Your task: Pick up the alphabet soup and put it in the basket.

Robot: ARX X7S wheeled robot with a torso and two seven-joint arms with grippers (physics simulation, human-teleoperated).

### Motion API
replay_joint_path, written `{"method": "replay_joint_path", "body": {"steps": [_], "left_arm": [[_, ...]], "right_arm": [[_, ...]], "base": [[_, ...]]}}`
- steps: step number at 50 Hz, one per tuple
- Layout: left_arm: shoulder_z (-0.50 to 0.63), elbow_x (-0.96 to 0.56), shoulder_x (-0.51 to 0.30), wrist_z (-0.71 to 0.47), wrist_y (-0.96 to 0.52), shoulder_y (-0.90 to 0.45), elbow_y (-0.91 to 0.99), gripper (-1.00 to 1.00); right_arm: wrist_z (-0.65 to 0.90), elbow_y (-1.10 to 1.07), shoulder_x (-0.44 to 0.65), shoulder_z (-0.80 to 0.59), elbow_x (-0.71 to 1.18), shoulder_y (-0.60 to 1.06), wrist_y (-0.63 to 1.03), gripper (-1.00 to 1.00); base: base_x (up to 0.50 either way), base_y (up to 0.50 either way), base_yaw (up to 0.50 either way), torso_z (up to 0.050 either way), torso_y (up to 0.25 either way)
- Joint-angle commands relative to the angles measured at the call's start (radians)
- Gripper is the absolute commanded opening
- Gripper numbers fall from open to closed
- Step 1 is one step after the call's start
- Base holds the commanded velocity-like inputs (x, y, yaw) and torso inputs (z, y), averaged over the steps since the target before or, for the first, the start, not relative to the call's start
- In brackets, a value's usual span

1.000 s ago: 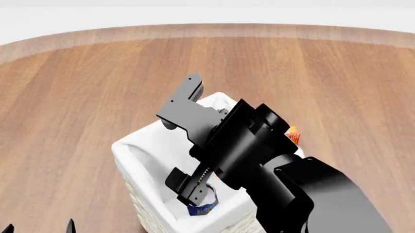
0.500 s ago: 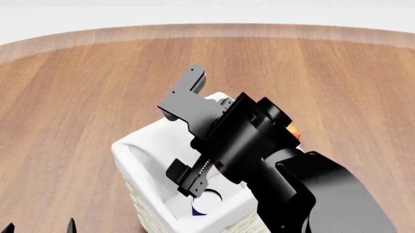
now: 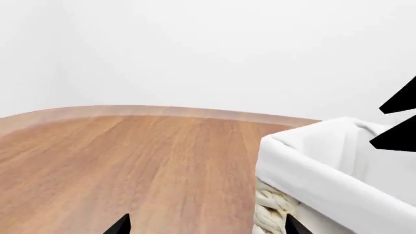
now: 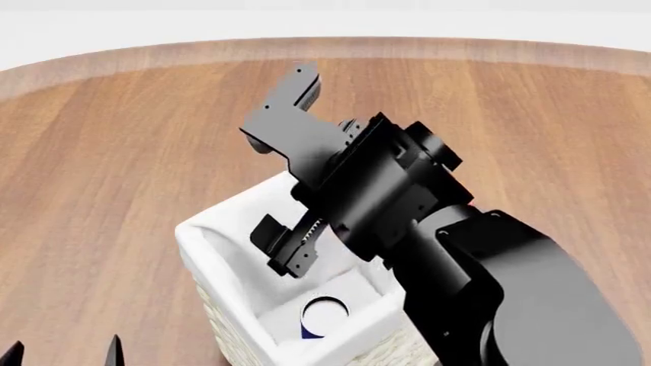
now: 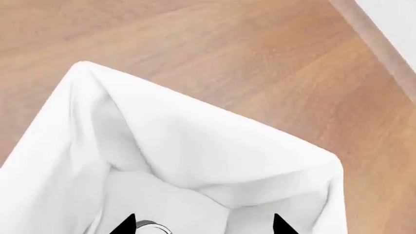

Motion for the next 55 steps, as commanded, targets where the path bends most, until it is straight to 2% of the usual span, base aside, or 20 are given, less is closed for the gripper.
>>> {"method": "replay_joint_path", "body": {"steps": [1,2,9,14,18,19,21,26,39,44,48,51,55], "left_arm": [[-0.014,0.013,0.001,0.031,-0.029,-0.005,0.077,1.0],[-0.014,0.012,0.001,0.031,-0.03,-0.005,0.077,1.0],[-0.007,0.018,-0.014,0.012,-0.056,0.004,0.147,1.0],[-0.007,0.018,-0.021,0.004,-0.065,0.005,0.174,1.0],[-0.008,0.019,-0.029,-0.006,-0.077,0.009,0.208,1.0],[-0.011,0.017,-0.034,-0.01,-0.082,0.012,0.224,1.0],[-0.012,0.016,-0.036,-0.012,-0.083,0.014,0.231,1.0],[-0.012,0.018,-0.042,-0.02,-0.087,0.019,0.251,1.0],[-0.016,0.028,-0.053,-0.029,-0.084,0.029,0.269,1.0],[-0.018,0.026,-0.057,-0.033,-0.088,0.028,0.28,1.0],[-0.02,0.024,-0.062,-0.039,-0.095,0.03,0.296,1.0],[-0.022,0.024,-0.068,-0.047,-0.105,0.033,0.317,1.0],[-0.022,0.023,-0.072,-0.053,-0.113,0.034,0.334,1.0]], "right_arm": [[0.05,0.038,-0.024,0.052,0.054,0.048,-0.035,1.0],[0.051,0.039,-0.024,0.051,0.056,0.048,-0.036,1.0],[0.349,-0.351,0.195,0.165,0.167,0.017,0.035,1.0],[0.494,-0.495,0.273,0.216,0.207,-0.025,0.036,1.0],[0.639,-0.605,0.339,0.264,0.222,-0.086,-0.009,1.0],[0.723,-0.659,0.371,0.287,0.191,-0.127,-0.084,1.0],[0.753,-0.705,0.394,0.284,0.174,-0.147,-0.105,1.0],[0.955,-0.877,0.489,0.312,0.105,-0.248,-0.225,1.0],[1.223,-1.225,0.668,0.325,-0.031,-0.467,-0.43,1.0],[1.29,-1.303,0.715,0.33,-0.089,-0.542,-0.516,1.0],[1.317,-1.353,0.74,0.308,-0.13,-0.573,-0.523,1.0],[1.353,-1.394,0.763,0.316,-0.208,-0.636,-0.639,1.0],[1.386,-1.441,0.782,0.307,-0.272,-0.674,-0.683,1.0]], "base": [[0.0,0.0,0.0,0.0,0.0],[0.0,0.0,0.0,0.0,0.0],[0.0,0.0,0.0,0.0,0.0],[0.0,0.0,0.0,0.0,0.0],[0.0,0.0,0.0,0.0,0.0],[0.0,0.0,0.0,0.0,0.0],[0.0,0.0,0.0,0.0,0.0],[0.0,0.0,0.0,0.0,0.0],[0.0,0.0,0.0,0.0,0.0],[0.0,0.0,0.0,0.0,0.0],[0.0,0.0,0.0,0.0,0.0],[0.0,0.0,0.0,0.0,0.0],[0.0,0.0,0.0,0.0,0.0]]}}
